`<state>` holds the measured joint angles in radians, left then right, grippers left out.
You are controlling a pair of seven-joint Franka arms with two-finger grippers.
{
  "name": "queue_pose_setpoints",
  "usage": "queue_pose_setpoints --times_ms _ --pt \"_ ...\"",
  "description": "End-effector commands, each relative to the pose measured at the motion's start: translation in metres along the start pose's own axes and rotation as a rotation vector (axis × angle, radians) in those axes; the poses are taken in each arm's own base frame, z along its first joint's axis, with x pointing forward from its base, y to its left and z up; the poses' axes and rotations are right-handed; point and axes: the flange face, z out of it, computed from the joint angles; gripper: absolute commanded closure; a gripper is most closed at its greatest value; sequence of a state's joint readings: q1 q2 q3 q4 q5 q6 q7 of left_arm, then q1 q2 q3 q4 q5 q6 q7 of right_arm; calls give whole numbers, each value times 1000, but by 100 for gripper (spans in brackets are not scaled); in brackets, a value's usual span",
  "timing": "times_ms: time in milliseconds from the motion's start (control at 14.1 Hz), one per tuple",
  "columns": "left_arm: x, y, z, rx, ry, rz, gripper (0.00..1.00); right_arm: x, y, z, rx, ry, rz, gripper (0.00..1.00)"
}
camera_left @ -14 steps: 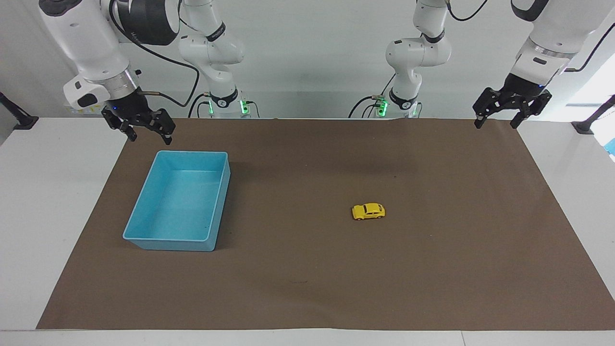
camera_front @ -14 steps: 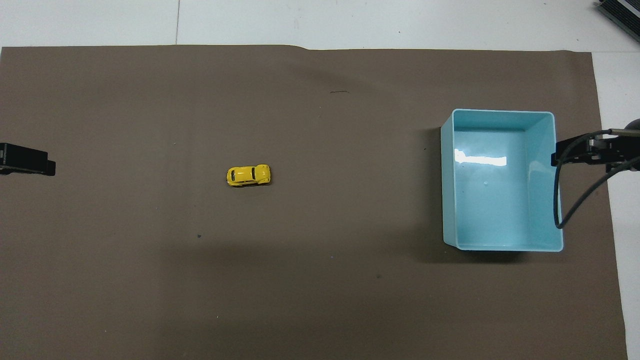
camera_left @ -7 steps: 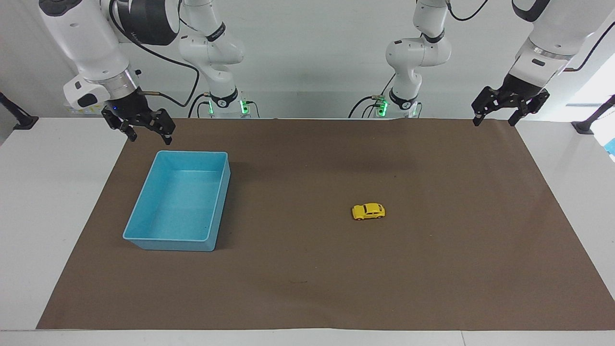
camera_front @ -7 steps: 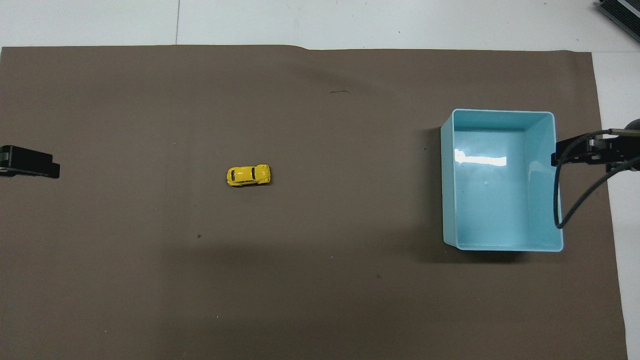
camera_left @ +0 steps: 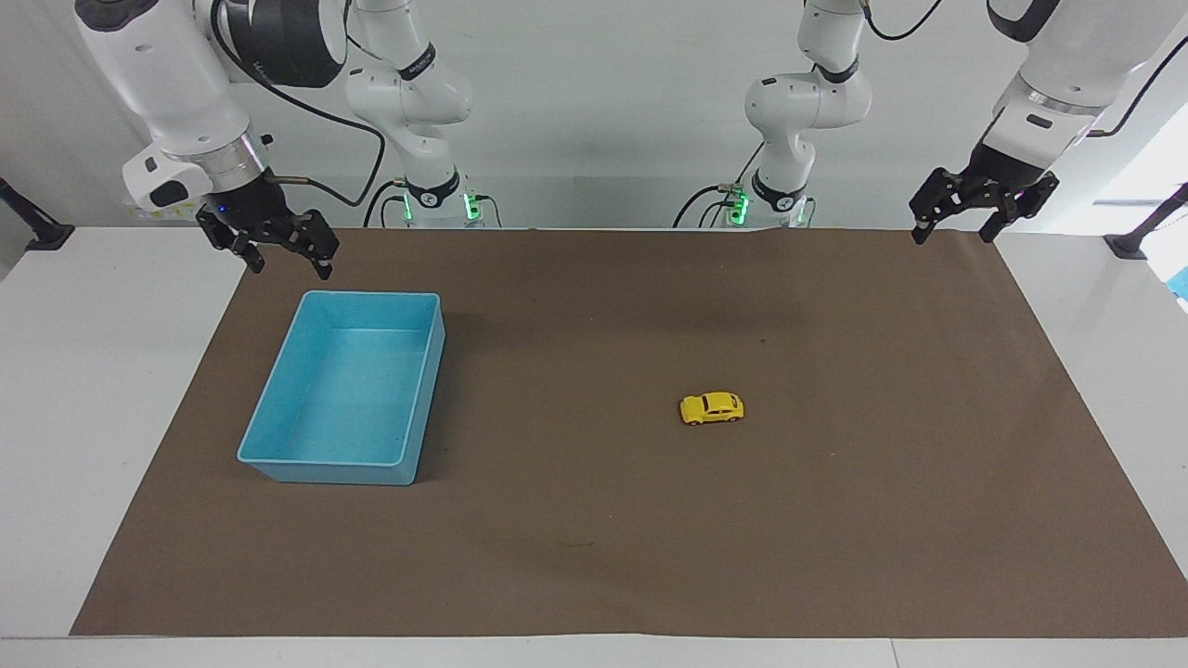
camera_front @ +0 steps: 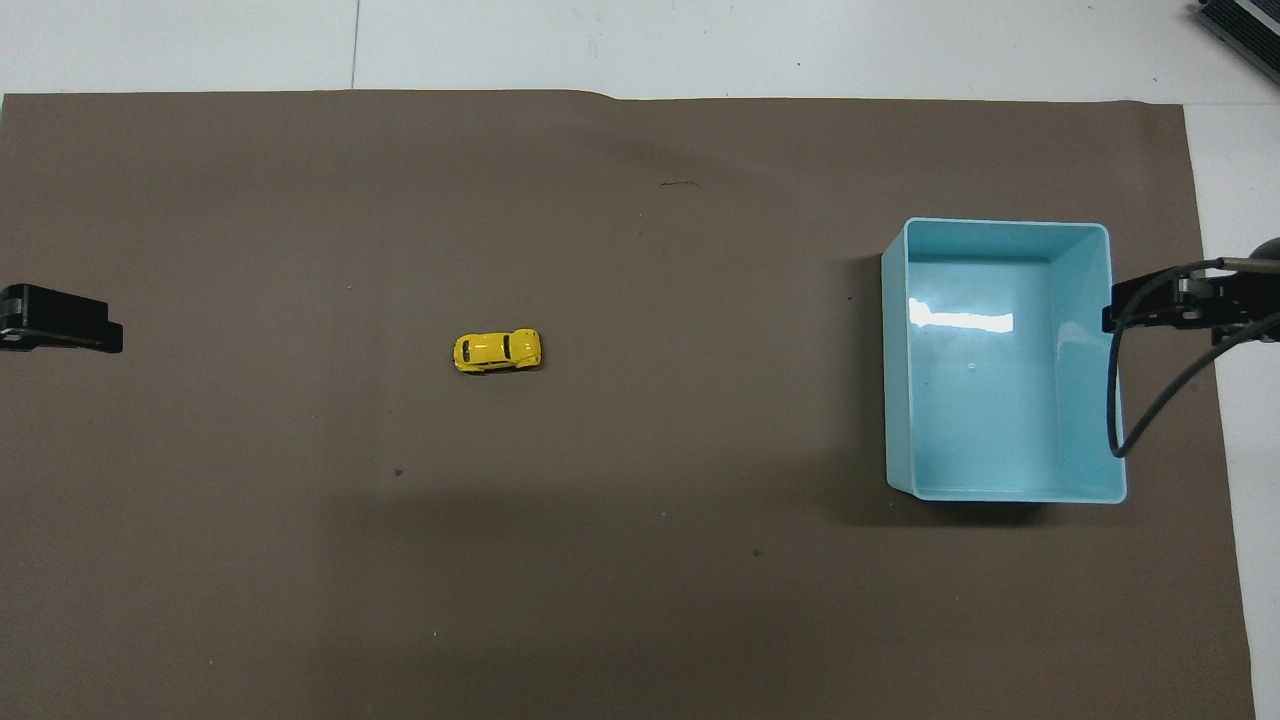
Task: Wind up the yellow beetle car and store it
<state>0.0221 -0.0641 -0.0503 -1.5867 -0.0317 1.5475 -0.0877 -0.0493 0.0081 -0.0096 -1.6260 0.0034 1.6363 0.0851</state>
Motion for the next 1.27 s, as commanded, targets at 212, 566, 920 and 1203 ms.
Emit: queue_pose_setpoints --times_ms 212,566,920,1203 --pt "-5 -1 -2 5 1 -261 0 -4 0 -5 1 -1 11 0" --pt "-7 20 -1 2 -1 -439 0 -4 0 -5 1 -1 11 0" --pt "-12 45 1 4 -6 -678 0 -4 -1 -5 1 -1 9 0" --pt "-14 53 3 2 -8 -832 0 -4 -1 -5 1 -1 9 0"
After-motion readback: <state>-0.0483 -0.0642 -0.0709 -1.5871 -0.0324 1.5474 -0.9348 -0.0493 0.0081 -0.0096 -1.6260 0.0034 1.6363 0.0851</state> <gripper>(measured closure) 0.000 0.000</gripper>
